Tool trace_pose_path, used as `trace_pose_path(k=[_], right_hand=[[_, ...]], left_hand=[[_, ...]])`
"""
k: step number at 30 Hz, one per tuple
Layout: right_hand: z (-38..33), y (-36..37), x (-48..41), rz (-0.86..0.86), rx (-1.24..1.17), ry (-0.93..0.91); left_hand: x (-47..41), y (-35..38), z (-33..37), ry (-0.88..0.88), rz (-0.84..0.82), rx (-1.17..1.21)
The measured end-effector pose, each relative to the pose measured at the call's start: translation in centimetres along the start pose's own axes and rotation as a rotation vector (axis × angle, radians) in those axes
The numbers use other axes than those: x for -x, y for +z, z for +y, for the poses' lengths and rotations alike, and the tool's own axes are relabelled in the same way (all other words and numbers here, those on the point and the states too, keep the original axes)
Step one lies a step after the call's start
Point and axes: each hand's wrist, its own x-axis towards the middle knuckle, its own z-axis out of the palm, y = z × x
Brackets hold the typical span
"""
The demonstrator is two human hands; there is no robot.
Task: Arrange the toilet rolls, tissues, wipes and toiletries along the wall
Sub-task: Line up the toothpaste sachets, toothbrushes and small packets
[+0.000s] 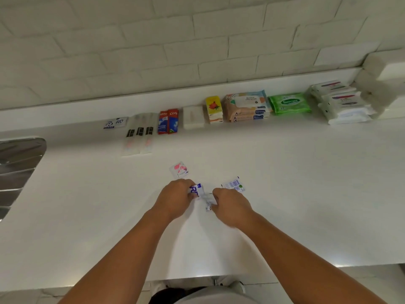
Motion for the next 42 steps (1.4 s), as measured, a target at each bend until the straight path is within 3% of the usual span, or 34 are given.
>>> trace_pose_path(k=[9,15,20,24,27,35,42], right_hand=[[-3.1,-1.0,-1.7,0.138,-0.175,-0.079],[-7.4,-1.0,-4.0,0.144,-0.538,0.02],[-12.9,-1.5,-6.0,0.117,-0.934,0.084],[-17.2,-0.3,-9.6,0.104,-1.118,0.111],[-20.0,0.8,-12.0,0.145,-1.114,0.067],[-26.1,2.3,-18.2,0.27,-1.077,-0.019],[-28.7,2.4,-21.8,0.354,-1.112,-0.022]], left_hand=[[0.3,-2.5,-1.2,0.016,0.148,0.206],[-0.5,-5.9,-5.3,-0.106,0.267,0.375],[-1.2,-8.8,-11.0,-0.169,0.286,0.477],[-2.4,-10.8,-16.5,-0.202,0.295,0.543],[-3.6,-12.4,-20.4,-0.202,0.326,0.52],[-9.7,-16.5,-28.9,-0.272,0.363,0.825],[-18.0,-18.6,-32.6,-0.329,0.357,0.816]])
